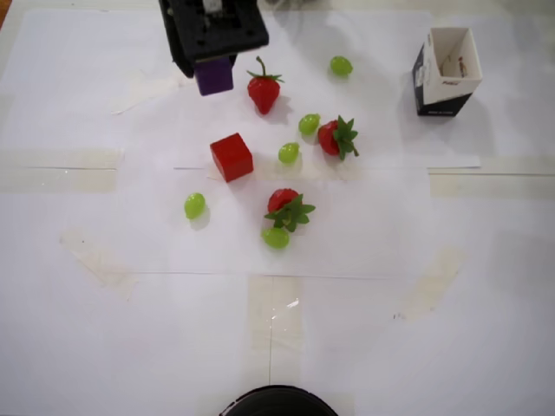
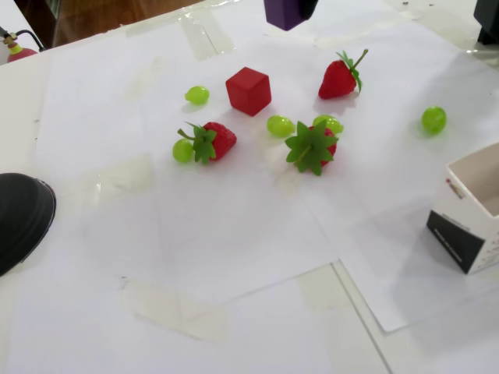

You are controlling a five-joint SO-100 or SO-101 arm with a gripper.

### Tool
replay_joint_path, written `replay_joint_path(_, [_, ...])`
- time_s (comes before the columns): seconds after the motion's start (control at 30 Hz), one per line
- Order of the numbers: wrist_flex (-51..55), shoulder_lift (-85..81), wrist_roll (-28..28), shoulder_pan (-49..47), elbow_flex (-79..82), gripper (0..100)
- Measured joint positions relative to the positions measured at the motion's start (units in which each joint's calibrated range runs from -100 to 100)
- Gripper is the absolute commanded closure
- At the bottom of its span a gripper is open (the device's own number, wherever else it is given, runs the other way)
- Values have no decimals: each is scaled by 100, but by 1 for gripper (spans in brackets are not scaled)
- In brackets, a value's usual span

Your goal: Put the purple cube on top of the red cube

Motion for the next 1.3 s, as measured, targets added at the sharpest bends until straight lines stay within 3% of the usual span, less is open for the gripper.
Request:
replay_joint_path(0.4, [-419, 345, -274, -419, -425, 85])
replay_joint_path(0.87, [-1281, 1172, -269, -434, -425, 85])
replay_joint_path(1.3, [-1423, 1445, -166, -300, -425, 85])
